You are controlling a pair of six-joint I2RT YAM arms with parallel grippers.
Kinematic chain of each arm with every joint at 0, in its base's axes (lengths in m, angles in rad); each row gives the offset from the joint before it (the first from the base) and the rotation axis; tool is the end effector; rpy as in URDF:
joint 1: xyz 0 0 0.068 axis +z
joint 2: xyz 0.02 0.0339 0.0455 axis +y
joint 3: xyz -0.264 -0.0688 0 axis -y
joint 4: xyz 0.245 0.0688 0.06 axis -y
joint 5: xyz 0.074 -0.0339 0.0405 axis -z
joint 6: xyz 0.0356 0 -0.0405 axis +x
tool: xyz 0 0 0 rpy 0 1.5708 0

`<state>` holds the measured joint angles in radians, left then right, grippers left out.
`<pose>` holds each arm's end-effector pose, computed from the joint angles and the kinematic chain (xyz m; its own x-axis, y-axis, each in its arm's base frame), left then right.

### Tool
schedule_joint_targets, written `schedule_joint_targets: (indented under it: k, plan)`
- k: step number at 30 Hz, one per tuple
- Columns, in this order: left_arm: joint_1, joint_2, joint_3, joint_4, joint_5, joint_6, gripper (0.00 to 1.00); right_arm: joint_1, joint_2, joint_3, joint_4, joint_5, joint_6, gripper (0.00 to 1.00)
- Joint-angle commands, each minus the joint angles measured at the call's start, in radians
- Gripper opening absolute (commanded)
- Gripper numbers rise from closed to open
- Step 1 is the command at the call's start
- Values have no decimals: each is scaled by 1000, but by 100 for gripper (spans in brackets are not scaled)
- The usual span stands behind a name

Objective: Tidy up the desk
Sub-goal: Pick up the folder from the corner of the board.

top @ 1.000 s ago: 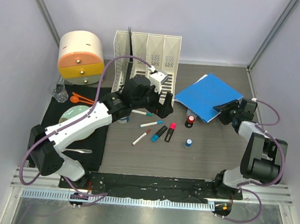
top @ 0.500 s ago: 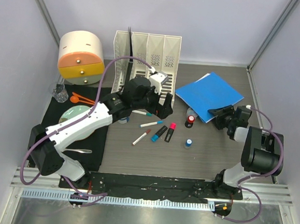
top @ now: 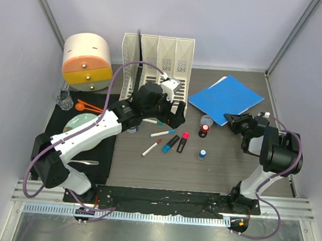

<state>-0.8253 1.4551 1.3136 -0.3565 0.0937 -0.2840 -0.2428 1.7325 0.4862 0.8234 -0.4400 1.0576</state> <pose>0.2259 -0.2496 0.3483 -0.5316 0.1646 -0.8308 0.6650 0.6887 -0.2891 0.2894 -0.0560 0.1174 -0.3345 0.8949 -0.2954 0.2687 0.3911 0.8803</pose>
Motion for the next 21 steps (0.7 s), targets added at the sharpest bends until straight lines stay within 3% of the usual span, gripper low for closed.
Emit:
schedule_joint_targets:
  k: [1, 3, 16, 21]
  plan:
    - [-3, -15, 1, 24, -20, 20, 100, -4, -66, -11, 51, 21, -39, 13]
    - [-3, -15, -1, 31, -17, 16, 100, -3, -123, -6, -4, 32, -62, 1]
    - [-3, -59, -13, 42, -48, -3, 100, -4, -192, 204, -138, 35, -128, 1]
    - [-2, -84, -13, 33, -71, -3, 100, 5, -255, 324, -377, 76, -249, 1]
